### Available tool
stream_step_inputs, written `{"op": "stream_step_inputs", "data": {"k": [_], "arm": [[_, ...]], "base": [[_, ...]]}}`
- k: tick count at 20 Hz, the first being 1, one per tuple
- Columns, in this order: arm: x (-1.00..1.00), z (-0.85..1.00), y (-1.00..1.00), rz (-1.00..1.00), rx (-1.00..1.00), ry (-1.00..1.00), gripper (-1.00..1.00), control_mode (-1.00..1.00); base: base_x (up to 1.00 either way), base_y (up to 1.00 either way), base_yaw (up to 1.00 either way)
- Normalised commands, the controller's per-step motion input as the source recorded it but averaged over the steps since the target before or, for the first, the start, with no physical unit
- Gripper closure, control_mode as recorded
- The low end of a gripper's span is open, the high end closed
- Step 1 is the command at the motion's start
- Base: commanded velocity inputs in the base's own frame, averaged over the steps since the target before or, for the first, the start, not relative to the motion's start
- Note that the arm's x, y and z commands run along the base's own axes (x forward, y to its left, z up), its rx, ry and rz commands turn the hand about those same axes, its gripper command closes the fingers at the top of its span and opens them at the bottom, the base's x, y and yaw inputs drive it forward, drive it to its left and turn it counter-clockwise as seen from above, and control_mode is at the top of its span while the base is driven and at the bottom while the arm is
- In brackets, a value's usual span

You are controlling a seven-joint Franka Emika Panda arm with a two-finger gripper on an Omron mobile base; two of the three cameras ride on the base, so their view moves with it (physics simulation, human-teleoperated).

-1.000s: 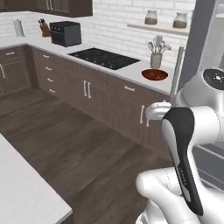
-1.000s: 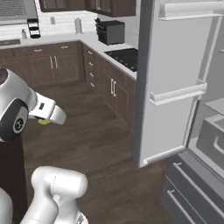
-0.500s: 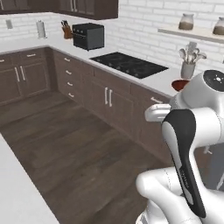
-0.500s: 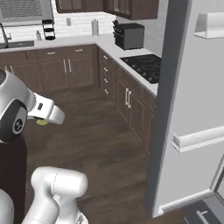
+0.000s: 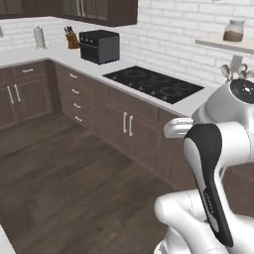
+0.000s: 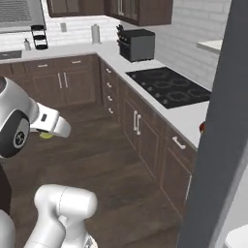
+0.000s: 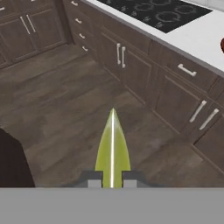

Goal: Grab a lemon wedge from the fridge and one ice cube from the ice bowl, and put them in the glass of lemonade.

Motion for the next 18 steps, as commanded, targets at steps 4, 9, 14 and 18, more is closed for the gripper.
{"op": "stream_step_inputs", "data": {"k": [4, 9, 14, 18], "arm": [[0.00, 0.00, 0.00, 0.00, 0.00, 0.00, 1.00, 1.00], [0.00, 0.00, 0.00, 0.00, 0.00, 0.00, 1.00, 1.00], [0.00, 0.00, 0.00, 0.00, 0.00, 0.00, 1.00, 1.00], [0.00, 0.00, 0.00, 0.00, 0.00, 0.00, 1.00, 1.00]], "base": [[1.00, 0.00, -0.47], [0.79, -0.08, -0.67], [0.50, -0.14, -0.75], [0.45, -0.13, -0.75]]}}
